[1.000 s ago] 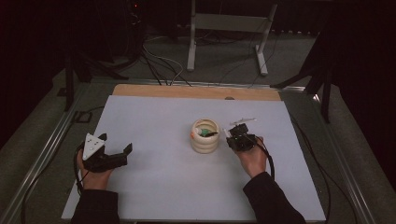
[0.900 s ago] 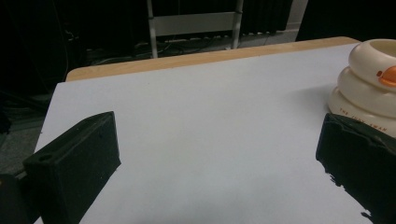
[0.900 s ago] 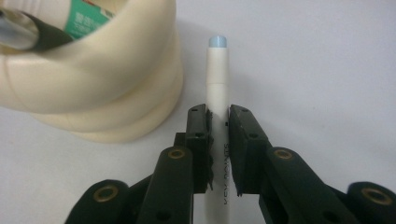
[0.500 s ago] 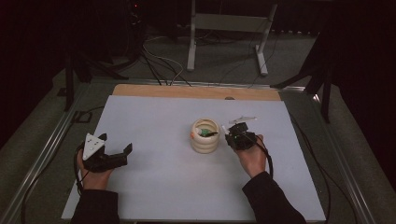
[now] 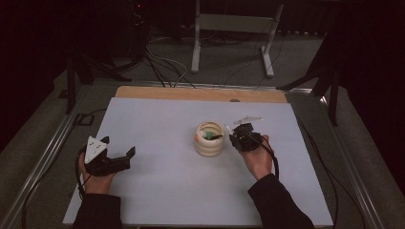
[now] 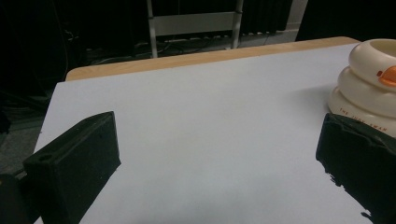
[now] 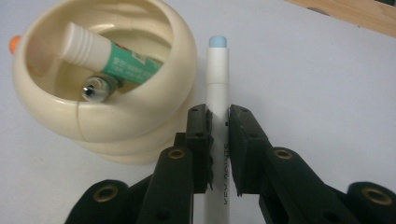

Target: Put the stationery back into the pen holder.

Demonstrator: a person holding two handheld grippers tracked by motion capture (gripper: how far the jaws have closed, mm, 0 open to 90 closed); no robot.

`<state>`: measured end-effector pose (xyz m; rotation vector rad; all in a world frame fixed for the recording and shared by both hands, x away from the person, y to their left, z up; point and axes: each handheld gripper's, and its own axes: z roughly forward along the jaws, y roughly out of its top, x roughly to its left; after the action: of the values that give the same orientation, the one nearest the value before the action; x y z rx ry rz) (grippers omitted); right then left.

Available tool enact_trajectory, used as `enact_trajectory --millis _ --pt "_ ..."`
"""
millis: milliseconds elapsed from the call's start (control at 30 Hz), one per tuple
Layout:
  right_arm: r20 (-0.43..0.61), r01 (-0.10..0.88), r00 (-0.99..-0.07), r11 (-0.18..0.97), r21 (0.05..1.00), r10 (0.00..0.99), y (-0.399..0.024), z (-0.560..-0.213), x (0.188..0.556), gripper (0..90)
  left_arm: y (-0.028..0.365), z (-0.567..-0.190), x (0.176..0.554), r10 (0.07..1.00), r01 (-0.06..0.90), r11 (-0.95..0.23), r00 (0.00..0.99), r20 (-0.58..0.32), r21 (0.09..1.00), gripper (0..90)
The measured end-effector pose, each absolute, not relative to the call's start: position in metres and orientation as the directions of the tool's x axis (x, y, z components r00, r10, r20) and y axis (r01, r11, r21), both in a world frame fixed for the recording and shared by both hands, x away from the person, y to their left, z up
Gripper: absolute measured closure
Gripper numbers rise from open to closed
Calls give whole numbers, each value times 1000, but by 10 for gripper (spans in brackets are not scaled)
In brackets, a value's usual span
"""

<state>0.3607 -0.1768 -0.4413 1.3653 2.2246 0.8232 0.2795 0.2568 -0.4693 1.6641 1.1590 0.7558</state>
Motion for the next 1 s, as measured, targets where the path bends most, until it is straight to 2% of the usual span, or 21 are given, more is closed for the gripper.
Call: enact_trajectory --millis 1000 --pt "-14 624 -465 339 704 885 -172 -423 361 794 258 -469 280 933 354 -111 359 -26 929 0"
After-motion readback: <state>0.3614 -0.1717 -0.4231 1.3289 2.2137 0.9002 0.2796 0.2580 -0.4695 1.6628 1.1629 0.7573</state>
